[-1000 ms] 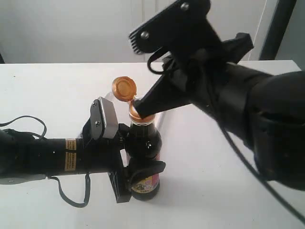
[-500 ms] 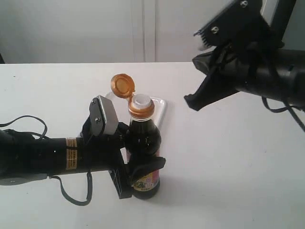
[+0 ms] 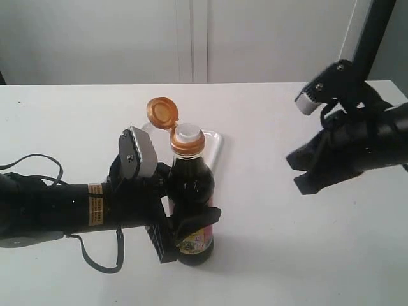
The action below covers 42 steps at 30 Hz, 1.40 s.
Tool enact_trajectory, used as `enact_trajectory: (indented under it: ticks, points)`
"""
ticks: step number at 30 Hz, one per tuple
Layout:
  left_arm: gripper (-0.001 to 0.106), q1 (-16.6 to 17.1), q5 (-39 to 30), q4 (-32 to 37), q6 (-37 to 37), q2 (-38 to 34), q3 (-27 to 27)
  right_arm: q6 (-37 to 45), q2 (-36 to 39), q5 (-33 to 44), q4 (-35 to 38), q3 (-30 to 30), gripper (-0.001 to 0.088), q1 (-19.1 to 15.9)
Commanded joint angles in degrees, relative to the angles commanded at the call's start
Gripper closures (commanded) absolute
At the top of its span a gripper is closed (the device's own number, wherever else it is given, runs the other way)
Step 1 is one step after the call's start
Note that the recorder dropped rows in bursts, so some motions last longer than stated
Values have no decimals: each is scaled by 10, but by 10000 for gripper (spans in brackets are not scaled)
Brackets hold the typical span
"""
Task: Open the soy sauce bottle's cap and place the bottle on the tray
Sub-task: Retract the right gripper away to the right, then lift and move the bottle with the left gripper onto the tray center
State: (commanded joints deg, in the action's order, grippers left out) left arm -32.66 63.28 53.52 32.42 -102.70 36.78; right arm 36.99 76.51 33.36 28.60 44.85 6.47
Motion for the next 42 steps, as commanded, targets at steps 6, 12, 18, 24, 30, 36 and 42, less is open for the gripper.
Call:
enact_trajectory:
  ticks: [6, 12, 18, 24, 30, 36, 42]
  points:
    - [1053, 0, 1, -3, 14, 2, 0, -226, 0, 4, -207, -3, 868, -18]
    - [1053, 0, 1, -8, 22, 37, 0, -231, 0, -48, -211, -3, 868, -19]
    - [1053, 0, 15, -12, 28, 81, 0, -233, 0, -43, -210, -7, 868, -19]
    - [1053, 0, 24, -87, 19, 131, 0, -236, 0, -81, -197, -23, 868, -19]
    - [1053, 0, 25, -176, -53, 138, 0, -239, 0, -78, -192, -23, 868, -19]
    - [1053, 0, -4, -286, -133, 132, 0, -239, 0, -78, -167, -23, 868, -19]
    - [1053, 0, -20, -354, -192, 106, 14, -239, 0, -81, -130, -23, 868, -19]
